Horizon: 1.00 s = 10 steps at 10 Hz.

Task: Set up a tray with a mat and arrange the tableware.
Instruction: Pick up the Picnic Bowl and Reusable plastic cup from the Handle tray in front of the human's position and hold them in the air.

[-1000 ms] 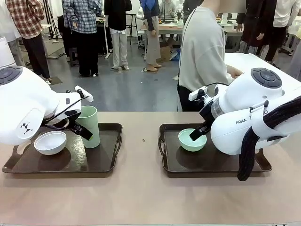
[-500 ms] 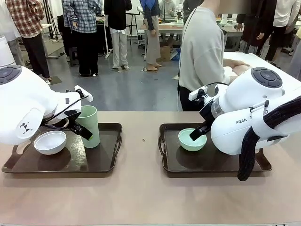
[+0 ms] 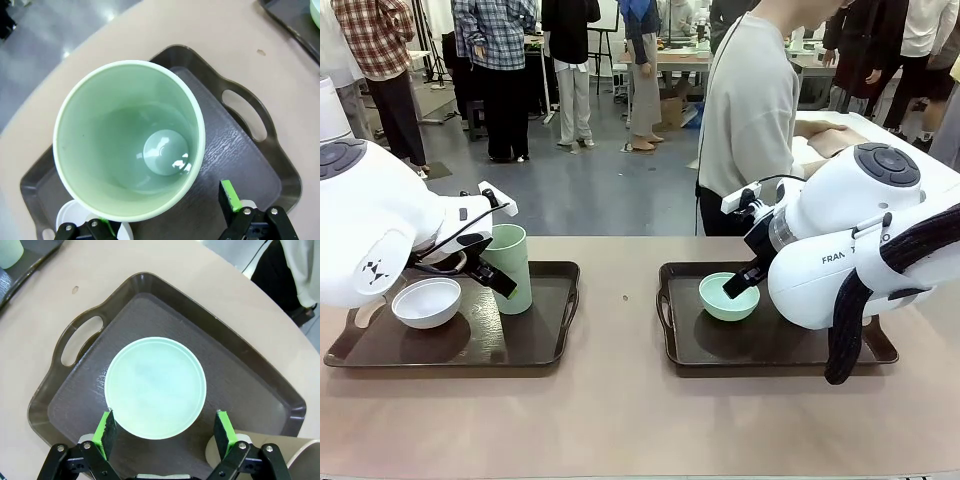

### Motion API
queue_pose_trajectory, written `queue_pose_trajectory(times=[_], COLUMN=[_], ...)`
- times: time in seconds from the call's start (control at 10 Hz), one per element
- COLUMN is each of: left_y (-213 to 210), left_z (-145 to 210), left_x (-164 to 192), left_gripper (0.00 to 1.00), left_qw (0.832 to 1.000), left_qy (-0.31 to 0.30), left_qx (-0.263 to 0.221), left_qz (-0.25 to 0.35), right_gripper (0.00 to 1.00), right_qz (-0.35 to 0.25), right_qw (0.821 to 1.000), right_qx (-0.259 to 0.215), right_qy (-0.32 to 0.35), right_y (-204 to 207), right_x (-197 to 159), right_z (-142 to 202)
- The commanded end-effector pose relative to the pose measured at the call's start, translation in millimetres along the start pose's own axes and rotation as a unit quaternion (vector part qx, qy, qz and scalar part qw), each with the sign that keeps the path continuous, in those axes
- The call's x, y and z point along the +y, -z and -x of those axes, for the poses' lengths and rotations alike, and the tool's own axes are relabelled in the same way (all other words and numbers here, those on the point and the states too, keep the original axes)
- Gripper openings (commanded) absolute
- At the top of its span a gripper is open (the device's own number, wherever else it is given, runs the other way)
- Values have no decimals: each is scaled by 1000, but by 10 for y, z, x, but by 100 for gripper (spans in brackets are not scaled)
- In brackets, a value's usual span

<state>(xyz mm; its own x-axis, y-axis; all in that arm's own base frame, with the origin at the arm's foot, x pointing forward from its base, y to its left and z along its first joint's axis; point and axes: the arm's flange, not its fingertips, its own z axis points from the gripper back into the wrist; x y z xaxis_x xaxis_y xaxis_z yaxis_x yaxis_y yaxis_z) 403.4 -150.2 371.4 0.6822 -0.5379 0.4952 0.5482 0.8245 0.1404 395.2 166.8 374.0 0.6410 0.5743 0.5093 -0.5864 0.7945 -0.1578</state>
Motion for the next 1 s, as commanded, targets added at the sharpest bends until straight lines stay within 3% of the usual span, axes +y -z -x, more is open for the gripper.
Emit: queue_pose_trajectory(times=[0.0,0.1,0.2,0.4,0.5,0.9], left_y=[0,0,-200,-601,-817,-1434], left_z=[1,0,-32,-37,0,335], left_x=[1,0,-71,-277,-400,-841], left_gripper=[100,100,100,100,100,100], left_qw=[1000,1000,1000,998,998,990], left_qy=[0,0,18,-18,-15,-35], left_qx=[0,0,10,31,42,133], left_qz=[0,0,-6,-46,-36,33], right_gripper=[100,100,100,100,100,100], right_qz=[0,0,2,-3,-12,-28], right_qw=[1000,1000,1000,1000,1000,987], right_qx=[0,0,-4,-8,0,156], right_qy=[0,0,-18,-13,-16,15], right_y=[0,0,-200,-683,-925,-1363], right_x=[1,0,67,181,273,597], right_z=[0,0,-4,37,112,1101])
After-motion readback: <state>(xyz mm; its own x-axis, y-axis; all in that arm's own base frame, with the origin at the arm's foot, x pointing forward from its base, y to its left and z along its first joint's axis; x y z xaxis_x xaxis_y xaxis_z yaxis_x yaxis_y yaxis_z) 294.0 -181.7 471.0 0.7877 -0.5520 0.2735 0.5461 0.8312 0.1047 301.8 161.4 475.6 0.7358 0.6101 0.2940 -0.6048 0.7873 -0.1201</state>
